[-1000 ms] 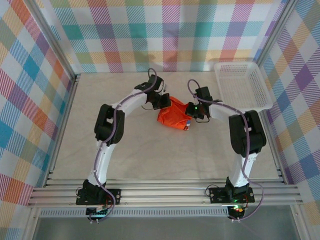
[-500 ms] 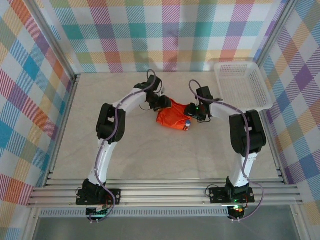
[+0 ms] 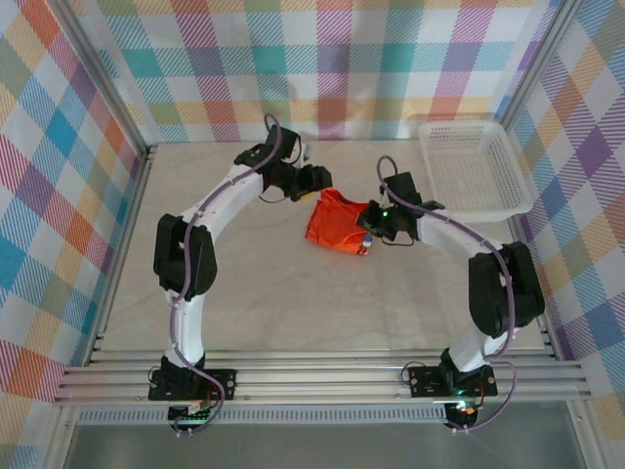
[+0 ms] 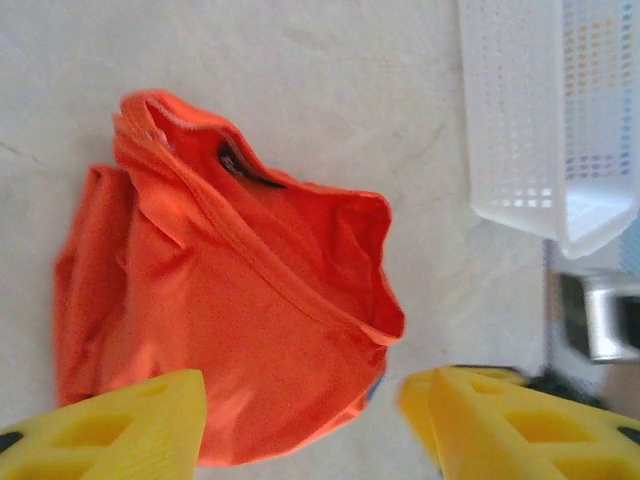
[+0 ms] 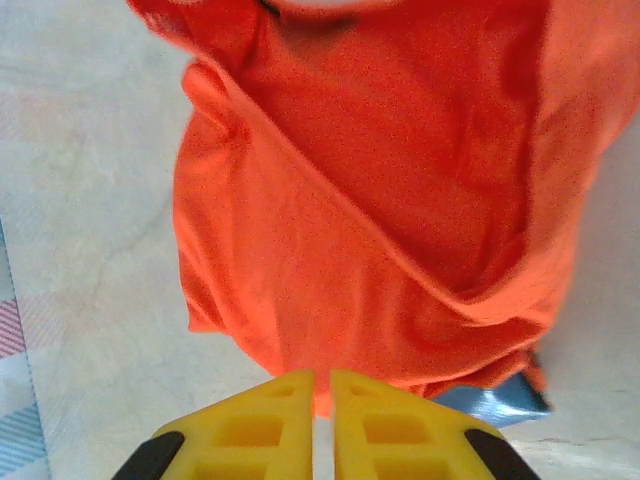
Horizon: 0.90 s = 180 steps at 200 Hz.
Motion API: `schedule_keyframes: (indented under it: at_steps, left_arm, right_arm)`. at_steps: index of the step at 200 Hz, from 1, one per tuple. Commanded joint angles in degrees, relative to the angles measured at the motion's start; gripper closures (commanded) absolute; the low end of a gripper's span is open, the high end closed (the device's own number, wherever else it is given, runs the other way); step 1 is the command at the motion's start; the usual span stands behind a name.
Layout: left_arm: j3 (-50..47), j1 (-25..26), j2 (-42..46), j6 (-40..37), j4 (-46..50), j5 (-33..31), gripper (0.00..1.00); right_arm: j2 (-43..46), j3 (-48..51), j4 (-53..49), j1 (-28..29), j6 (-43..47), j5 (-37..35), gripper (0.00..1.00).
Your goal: Fold the inside-out t-shirt
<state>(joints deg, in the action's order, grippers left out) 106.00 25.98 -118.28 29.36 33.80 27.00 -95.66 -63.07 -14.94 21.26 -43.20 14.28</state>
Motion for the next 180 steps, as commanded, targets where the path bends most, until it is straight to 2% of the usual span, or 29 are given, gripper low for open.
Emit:
schedule_keyframes:
  at_steps: [1, 28, 56, 95, 125, 134, 153, 180]
  left_arm:
    - [-4.09, 1.63, -2.31, 7.81, -9.34, 4.39, 0.42]
    - [-4.57, 3.29, -9.00, 10.64, -13.22, 4.01, 0.44]
    - [-9.05, 0.94, -13.61, 10.45, -12.56, 0.86, 0.47]
    - [-18.41, -0.37, -9.25, 9.81, -12.77, -3.07, 0.47]
    - [-26.64, 2.77, -1.10, 10.52, -12.58, -5.23, 0.47]
    - [-28.48, 3.81, 1.60, 10.83, -12.06, -6.11, 0.47]
    - [-28.78, 4.41, 6.32, 9.81, -9.26, -9.26, 0.45]
    - [-18.70, 4.14, 6.23, 3.52, 1.22, -15.16, 0.43]
  right_arm:
    - [-3.75, 1.02, 7.51, 0.54, -6.48, 3.24, 0.89]
    - [-9.26, 0.98, 6.63, 0.50, -8.43, -0.75, 0.93]
    - [-12.92, 3.74, 2.49, 0.37, -9.12, -4.60, 0.96]
    - [-10.55, 8.14, 1.00, 0.37, -6.87, -5.27, 0.95]
    - [-6.30, 6.55, -4.09, 0.71, -1.19, -2.74, 0.95]
    - [-4.62, 6.19, -5.78, 0.72, 0.72, -1.97, 0.93]
    - [-1.35, 3.97, -9.91, 0.72, 4.29, -1.62, 0.81]
    - [0.84, -1.09, -13.89, 0.22, 8.04, -4.19, 0.69]
